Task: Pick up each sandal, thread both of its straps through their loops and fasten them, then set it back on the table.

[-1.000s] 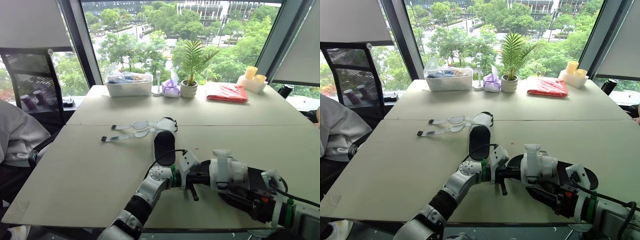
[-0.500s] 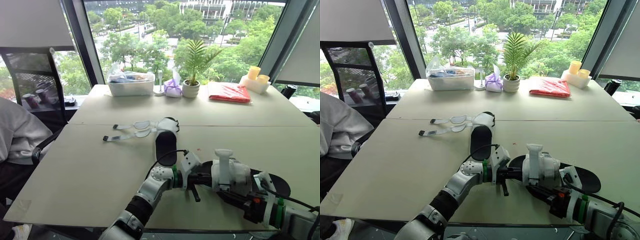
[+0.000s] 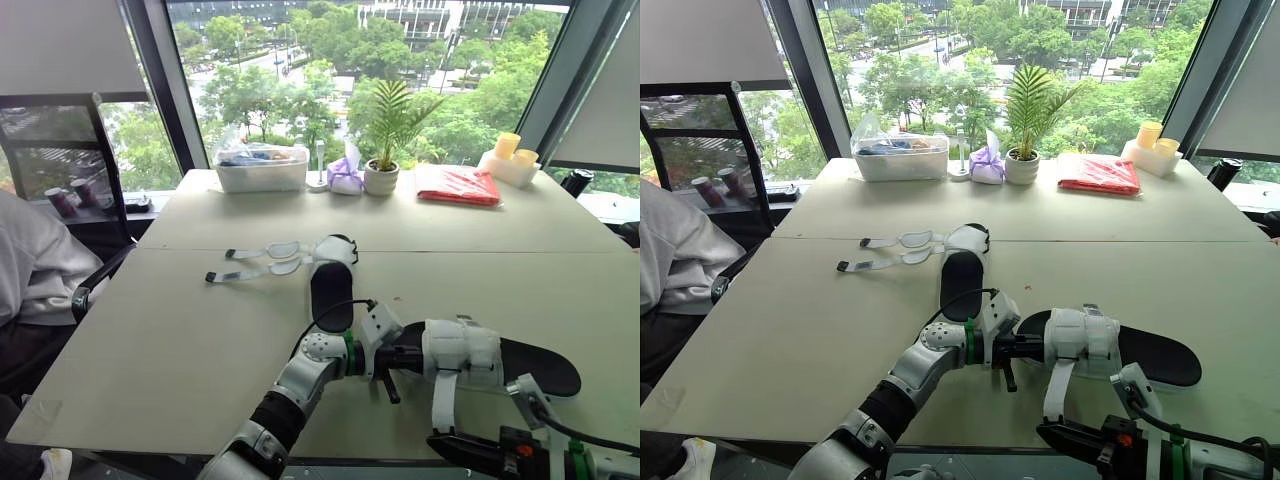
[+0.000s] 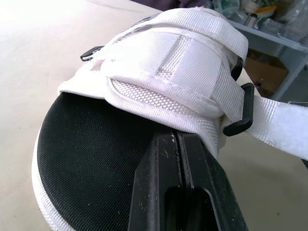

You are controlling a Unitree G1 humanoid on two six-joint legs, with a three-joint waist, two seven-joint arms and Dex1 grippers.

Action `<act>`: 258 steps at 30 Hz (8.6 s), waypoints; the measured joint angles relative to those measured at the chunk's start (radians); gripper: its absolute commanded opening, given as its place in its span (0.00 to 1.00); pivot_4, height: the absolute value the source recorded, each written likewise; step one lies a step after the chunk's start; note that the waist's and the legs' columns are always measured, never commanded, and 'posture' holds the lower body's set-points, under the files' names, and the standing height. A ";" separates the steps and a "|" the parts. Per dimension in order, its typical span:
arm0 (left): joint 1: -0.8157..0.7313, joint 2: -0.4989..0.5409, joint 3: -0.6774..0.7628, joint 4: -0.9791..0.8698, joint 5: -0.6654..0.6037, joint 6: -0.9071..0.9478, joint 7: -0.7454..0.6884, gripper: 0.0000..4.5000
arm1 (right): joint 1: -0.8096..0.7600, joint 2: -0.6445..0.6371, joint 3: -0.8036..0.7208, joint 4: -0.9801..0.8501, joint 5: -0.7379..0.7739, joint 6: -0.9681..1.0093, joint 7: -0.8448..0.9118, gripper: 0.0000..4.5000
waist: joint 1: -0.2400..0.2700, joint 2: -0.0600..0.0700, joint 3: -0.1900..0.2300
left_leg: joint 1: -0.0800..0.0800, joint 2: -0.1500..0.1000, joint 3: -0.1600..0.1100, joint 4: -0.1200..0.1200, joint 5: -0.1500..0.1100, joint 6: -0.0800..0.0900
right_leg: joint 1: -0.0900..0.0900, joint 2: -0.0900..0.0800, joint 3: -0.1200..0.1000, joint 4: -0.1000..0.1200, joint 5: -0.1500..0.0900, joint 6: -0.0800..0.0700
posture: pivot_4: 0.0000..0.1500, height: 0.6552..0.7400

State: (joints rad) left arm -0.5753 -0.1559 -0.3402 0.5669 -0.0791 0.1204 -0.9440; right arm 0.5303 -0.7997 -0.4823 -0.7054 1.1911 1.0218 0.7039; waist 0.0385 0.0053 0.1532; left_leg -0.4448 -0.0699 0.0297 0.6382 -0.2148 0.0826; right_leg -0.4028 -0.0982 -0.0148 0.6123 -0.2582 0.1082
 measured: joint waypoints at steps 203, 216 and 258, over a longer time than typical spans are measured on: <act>0.382 0.257 0.371 -0.788 -0.150 0.283 0.743 0.99 | -0.500 0.389 0.327 0.348 -0.786 -0.622 -0.359 1.00 | -0.024 0.009 -0.004 | 0.003 -0.001 0.004 -0.007 0.002 -0.007 | -0.007 0.000 0.002 0.006 0.002 -0.002 | 1.00 0.99; 0.068 0.468 0.065 -0.511 0.234 0.084 0.667 0.99 | -0.431 0.323 0.333 0.333 -0.835 -0.666 -0.237 1.00 | -0.021 0.008 -0.004 | 0.003 -0.001 0.004 -0.008 0.002 -0.008 | -0.008 -0.001 0.002 0.007 0.004 0.000 | 1.00 0.99; -0.769 0.490 -0.643 0.565 1.192 -1.212 1.410 0.01 | -0.284 0.197 0.114 0.321 -0.748 -0.655 -0.068 1.00 | -0.025 -0.003 0.002 | 0.002 -0.001 0.004 -0.008 0.002 -0.008 | -0.010 -0.001 0.001 0.008 0.008 0.008 | 1.00 0.99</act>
State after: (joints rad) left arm -1.3440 0.3339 -0.9832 1.1316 1.1133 -1.0920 0.4664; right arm 0.2466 -0.6029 -0.3683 -0.3848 0.4435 0.3664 0.6356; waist 0.0133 0.0020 0.1552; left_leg -0.4430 -0.0705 0.0339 0.6302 -0.2129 0.0746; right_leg -0.4126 -0.0989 -0.0139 0.6200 -0.2504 0.1159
